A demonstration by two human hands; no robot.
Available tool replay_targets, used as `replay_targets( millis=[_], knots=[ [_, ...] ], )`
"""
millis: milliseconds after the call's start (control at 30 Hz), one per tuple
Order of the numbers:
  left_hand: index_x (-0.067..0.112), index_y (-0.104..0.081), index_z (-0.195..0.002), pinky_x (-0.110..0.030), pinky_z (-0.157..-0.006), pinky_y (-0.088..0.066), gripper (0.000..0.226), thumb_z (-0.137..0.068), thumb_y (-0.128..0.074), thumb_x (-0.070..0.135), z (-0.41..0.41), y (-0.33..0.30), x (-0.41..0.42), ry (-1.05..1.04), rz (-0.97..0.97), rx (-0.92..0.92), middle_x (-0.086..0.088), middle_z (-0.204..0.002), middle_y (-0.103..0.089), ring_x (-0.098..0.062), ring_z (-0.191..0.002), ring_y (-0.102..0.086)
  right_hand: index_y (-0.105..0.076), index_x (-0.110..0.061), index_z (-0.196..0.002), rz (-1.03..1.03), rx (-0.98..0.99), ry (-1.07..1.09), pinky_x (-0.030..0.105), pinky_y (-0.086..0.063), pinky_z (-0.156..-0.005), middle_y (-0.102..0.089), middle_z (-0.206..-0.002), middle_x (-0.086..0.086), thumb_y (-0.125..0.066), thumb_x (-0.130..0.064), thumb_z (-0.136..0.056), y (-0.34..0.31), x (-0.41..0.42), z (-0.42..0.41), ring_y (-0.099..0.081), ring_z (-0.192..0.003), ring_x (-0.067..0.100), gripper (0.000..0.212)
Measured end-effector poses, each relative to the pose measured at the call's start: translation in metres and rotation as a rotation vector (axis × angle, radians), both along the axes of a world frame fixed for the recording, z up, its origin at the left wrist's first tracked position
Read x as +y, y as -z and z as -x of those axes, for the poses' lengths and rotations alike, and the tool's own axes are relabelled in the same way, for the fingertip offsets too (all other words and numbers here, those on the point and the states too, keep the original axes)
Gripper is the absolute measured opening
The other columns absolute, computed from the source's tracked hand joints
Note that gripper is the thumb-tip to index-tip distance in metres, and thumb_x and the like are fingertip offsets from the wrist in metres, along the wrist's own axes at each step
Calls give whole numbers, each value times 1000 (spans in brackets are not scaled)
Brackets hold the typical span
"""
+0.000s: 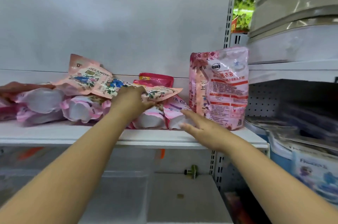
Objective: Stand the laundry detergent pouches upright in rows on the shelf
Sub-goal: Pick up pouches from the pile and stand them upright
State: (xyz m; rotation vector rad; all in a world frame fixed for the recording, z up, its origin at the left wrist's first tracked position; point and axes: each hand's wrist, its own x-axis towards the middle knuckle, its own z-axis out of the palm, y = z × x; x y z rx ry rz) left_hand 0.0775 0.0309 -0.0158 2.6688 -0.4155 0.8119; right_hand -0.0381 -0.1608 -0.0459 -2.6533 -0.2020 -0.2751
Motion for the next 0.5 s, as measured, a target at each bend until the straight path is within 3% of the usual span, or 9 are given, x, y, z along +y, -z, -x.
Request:
replay_targets(
  millis=[167,267,300,367,500],
  knots=[
    [16,-55,-119,-39,-88,-35,56,-78,-56,55,60,25,2,53,132,-104,-14,-116,-55,-32,-115,-39,-29,-42,-137,-394,92,-53,37,-13,-112,-33,-147,-12,-18,-68,-75,-15,10,16,-24,-138,10,68],
    [17,-58,-118,-41,-90,-36,69,-67,-56,64,87,51,-5,159,219,-192,-13,-115,-55,-35,-111,-42,-41,-46,-120,-644,-5,-137,14,-26,-101,-51,-128,-19,-22,-61,-84,-21,33,14,-49,-114,-5,43],
    [17,-57,-120,-44,-90,-38,78,-63,-48,69,91,60,-8,171,241,-196,-14,-116,-54,-36,-110,-43,-45,-39,-122,-698,-61,-105,15,-27,-100,-52,-128,-15,-26,-58,-88,-20,40,7,-50,-112,-1,43],
    [20,-47,-129,-48,-91,-40,86,-60,-36,71,91,77,-10,167,216,-206,-14,-122,-52,-34,-112,-40,-53,-27,-120,-702,-138,-17,33,-32,-105,-58,-126,-1,-33,-56,-89,-14,52,-4,-53,-116,18,47],
    [23,-34,-132,-50,-85,-48,70,-77,-31,66,80,95,-6,149,118,-358,-16,-124,-56,-23,-110,-34,-59,-20,-78,-924,-228,80,42,-50,-91,-68,-84,0,-44,-33,-94,-16,58,-9,-65,-85,20,25]
  ],
)
